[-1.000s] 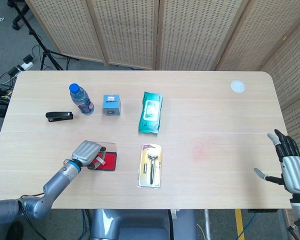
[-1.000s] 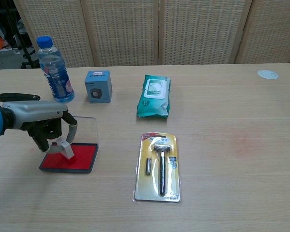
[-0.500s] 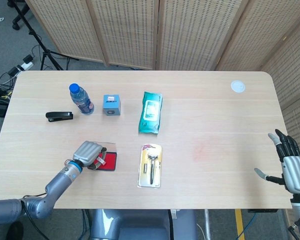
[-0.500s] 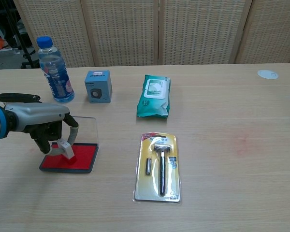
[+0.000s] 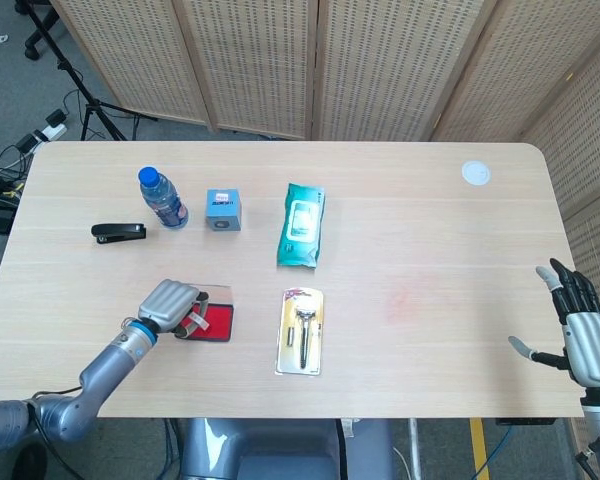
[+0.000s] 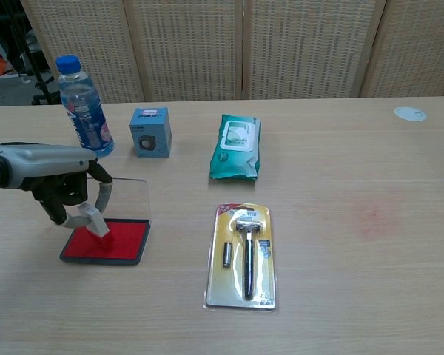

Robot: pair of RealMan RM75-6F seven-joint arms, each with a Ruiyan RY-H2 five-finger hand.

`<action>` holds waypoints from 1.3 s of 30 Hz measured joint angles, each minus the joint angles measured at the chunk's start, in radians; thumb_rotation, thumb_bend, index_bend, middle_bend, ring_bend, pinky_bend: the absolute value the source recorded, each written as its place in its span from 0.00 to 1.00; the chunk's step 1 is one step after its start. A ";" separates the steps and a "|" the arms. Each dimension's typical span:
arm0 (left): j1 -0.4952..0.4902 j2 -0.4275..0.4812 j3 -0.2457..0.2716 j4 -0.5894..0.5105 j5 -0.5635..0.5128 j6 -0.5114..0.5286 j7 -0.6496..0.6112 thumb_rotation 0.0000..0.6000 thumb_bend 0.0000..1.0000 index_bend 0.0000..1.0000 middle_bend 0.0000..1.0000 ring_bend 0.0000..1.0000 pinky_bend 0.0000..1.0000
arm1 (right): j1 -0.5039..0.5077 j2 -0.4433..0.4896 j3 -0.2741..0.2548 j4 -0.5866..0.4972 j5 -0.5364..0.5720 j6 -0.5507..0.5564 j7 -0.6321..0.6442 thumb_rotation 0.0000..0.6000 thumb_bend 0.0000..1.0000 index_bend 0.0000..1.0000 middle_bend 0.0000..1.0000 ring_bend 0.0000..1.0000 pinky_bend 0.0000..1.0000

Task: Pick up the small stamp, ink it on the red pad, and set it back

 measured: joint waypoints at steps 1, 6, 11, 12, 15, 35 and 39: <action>0.001 0.015 -0.001 -0.015 0.002 0.002 -0.003 1.00 0.41 0.61 1.00 1.00 0.92 | 0.000 0.000 0.000 0.000 0.000 0.000 0.000 1.00 0.00 0.00 0.00 0.00 0.00; 0.007 0.092 -0.005 -0.080 0.019 0.014 -0.018 1.00 0.41 0.61 1.00 1.00 0.92 | 0.001 -0.001 -0.001 0.000 -0.001 -0.002 -0.002 1.00 0.00 0.00 0.00 0.00 0.00; 0.019 0.176 -0.004 -0.113 0.038 0.034 -0.030 1.00 0.41 0.61 1.00 1.00 0.92 | 0.001 -0.001 -0.002 -0.003 -0.004 0.000 -0.004 1.00 0.00 0.00 0.00 0.00 0.00; 0.023 0.188 -0.002 -0.113 0.037 0.035 -0.034 1.00 0.41 0.61 1.00 1.00 0.92 | 0.000 -0.001 -0.002 -0.004 -0.005 0.001 -0.004 1.00 0.00 0.00 0.00 0.00 0.00; 0.032 0.212 0.002 -0.084 0.026 0.029 -0.057 1.00 0.41 0.61 1.00 1.00 0.92 | 0.000 -0.001 -0.003 -0.005 -0.005 0.000 -0.007 1.00 0.00 0.00 0.00 0.00 0.00; 0.053 0.106 -0.015 0.360 -0.060 -0.202 -0.277 1.00 0.41 0.61 1.00 1.00 0.92 | 0.008 -0.014 -0.006 -0.005 -0.001 -0.018 -0.040 1.00 0.00 0.00 0.00 0.00 0.00; 0.054 0.070 -0.019 0.398 -0.049 -0.216 -0.292 1.00 0.41 0.61 1.00 1.00 0.92 | 0.007 -0.013 -0.006 -0.004 0.000 -0.017 -0.036 1.00 0.00 0.00 0.00 0.00 0.00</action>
